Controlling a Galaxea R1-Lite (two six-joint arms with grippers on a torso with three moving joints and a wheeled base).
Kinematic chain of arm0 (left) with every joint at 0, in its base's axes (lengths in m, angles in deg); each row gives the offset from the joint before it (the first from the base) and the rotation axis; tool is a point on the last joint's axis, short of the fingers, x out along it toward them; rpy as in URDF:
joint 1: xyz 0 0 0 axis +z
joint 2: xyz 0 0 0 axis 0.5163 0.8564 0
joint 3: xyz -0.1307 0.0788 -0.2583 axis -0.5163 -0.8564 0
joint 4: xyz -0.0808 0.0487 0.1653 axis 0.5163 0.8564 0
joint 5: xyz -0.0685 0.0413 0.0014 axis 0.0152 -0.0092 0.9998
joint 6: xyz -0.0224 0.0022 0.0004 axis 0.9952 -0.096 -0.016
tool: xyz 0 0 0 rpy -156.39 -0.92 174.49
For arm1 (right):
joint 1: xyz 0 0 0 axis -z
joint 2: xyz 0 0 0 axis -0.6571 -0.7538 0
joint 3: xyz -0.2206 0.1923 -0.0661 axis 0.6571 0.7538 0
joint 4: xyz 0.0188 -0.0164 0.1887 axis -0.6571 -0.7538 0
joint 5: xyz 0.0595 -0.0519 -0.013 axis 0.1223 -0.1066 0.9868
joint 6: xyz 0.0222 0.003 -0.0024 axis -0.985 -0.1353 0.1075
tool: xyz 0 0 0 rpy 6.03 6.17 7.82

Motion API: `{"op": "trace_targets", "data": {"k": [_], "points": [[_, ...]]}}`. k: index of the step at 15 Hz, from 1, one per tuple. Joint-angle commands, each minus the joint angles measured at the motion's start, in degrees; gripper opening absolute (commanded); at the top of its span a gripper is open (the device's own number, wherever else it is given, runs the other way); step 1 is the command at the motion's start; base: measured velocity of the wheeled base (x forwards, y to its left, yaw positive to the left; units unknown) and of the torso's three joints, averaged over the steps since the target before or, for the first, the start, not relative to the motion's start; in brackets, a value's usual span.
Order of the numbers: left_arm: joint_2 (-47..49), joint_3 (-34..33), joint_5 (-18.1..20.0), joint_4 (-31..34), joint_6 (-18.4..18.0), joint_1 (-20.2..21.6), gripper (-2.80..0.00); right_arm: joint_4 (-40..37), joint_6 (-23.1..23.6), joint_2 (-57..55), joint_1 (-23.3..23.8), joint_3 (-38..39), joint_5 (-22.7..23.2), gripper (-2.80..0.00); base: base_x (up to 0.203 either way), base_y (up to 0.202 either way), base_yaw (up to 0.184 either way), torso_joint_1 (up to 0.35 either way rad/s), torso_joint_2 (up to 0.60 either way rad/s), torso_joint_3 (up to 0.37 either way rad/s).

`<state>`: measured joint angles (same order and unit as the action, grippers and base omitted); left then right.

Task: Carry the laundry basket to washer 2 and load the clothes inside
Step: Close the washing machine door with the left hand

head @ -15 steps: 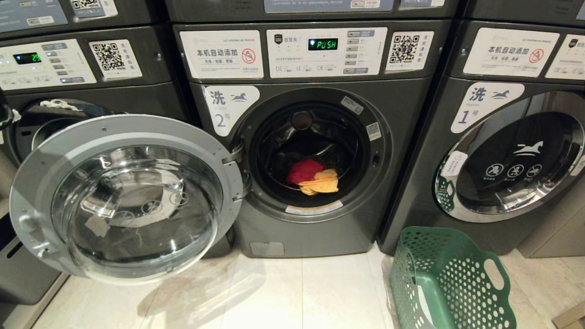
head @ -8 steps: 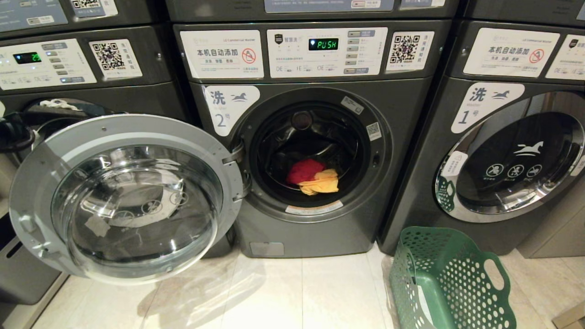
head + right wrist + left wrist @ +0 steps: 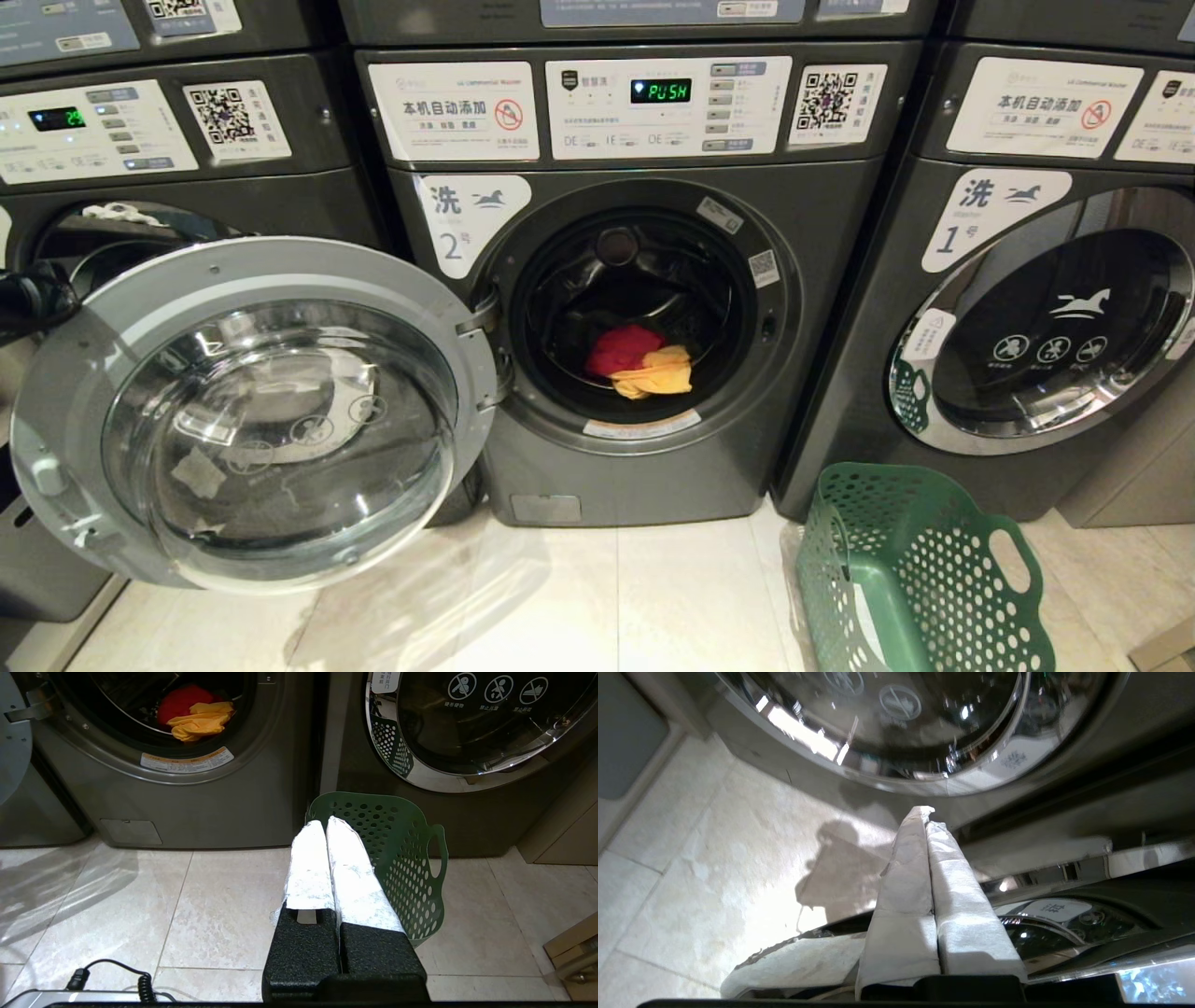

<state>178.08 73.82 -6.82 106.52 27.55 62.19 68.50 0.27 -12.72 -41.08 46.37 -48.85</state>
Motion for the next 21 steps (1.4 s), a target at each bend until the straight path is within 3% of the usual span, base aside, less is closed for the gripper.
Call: {"op": "trace_targets", "data": {"k": [1,5,8,10,13,15,17,19,21], "points": [[-2.8,0.0,0.4,4.8,0.1,-0.2,-2.80,0.0,0.0,-0.1,0.0,0.0,0.0,-2.80,0.000,0.000,0.000,0.000,0.00,0.000],[-10.7,-0.1,6.1,19.8,0.1,-0.7,-2.80,0.1,-0.1,-0.1,0.0,0.0,0.0,-2.80,0.000,0.000,0.000,0.000,0.00,0.000],[-18.1,-0.1,10.0,31.9,-0.2,-3.4,-2.80,0.1,-0.2,-0.1,0.0,0.0,0.0,-2.80,0.000,0.000,0.000,0.000,0.00,0.000],[-22.9,-0.1,10.7,39.7,-0.2,-7.8,-2.80,0.1,-0.8,-0.1,0.0,0.0,0.0,-2.80,0.000,0.000,0.000,0.000,0.00,0.000],[-27.8,-0.4,10.9,47.8,-0.1,-17.6,-2.80,0.1,-1.3,-0.1,0.0,0.0,0.0,-2.80,0.000,0.000,0.000,0.000,0.00,0.000],[-31.0,-2.5,11.0,49.6,0.3,-25.6,-2.80,0.1,-1.2,-0.1,0.0,0.0,0.0,-2.80,0.000,0.000,0.000,0.000,0.00,0.000],[-35.3,-6.3,11.0,49.6,2.8,-33.0,-2.80,0.1,-0.7,-0.1,0.0,-0.1,0.2,-2.80,0.000,0.000,0.000,0.000,0.00,0.000],[-37.0,-8.5,9.3,43.9,8.5,-33.7,-2.80,0.0,0.0,-0.1,0.0,-0.1,0.5,-2.80,0.000,0.000,0.000,0.000,0.00,0.000],[-36.3,-12.3,1.3,37.2,11.1,-32.8,-2.80,0.1,0.1,-0.1,0.0,0.0,0.5,-2.80,0.000,0.000,0.000,0.000,0.00,0.000]]}}
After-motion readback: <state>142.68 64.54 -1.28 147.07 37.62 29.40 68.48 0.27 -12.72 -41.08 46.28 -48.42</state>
